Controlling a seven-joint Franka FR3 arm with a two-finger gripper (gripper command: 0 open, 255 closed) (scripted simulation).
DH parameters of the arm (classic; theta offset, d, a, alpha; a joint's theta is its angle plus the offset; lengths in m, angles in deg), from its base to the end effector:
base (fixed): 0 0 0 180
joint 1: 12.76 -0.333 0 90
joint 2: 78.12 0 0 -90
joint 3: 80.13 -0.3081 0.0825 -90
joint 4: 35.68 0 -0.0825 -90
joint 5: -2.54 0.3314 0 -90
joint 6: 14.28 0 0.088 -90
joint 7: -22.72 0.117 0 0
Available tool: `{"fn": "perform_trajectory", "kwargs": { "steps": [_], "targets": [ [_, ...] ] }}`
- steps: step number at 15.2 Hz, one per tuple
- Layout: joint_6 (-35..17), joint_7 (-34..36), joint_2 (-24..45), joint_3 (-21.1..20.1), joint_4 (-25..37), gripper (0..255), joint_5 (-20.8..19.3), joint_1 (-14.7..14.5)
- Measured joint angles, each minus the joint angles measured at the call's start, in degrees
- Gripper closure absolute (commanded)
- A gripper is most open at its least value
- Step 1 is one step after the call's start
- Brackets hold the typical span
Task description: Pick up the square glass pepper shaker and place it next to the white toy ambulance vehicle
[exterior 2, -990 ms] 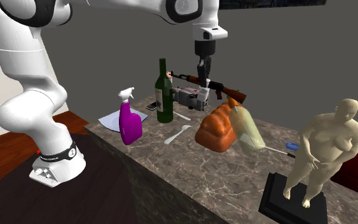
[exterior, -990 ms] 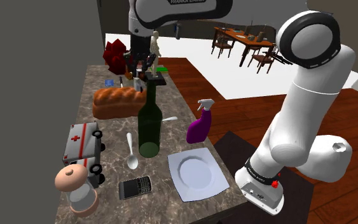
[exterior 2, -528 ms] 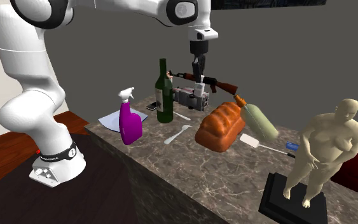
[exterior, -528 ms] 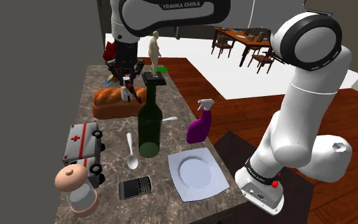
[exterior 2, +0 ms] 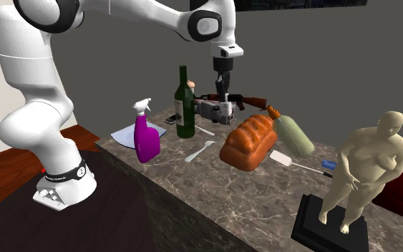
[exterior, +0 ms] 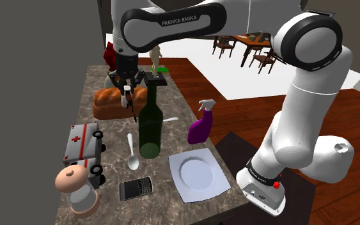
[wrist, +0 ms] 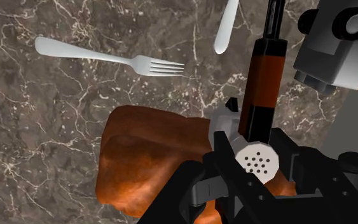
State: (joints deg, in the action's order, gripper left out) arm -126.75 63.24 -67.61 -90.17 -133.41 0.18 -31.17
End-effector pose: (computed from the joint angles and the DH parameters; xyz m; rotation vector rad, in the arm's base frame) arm 0.5091 0.2649 0.4868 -3.0866 0.3104 -0.1043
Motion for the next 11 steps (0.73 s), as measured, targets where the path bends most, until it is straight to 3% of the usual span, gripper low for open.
{"fn": "perform_trajectory", "kwargs": {
  "steps": [11],
  "targets": [
    [-8.04,0.41,2.08,0.15,-6.07,255,-0.55,-0.04]
  ]
}}
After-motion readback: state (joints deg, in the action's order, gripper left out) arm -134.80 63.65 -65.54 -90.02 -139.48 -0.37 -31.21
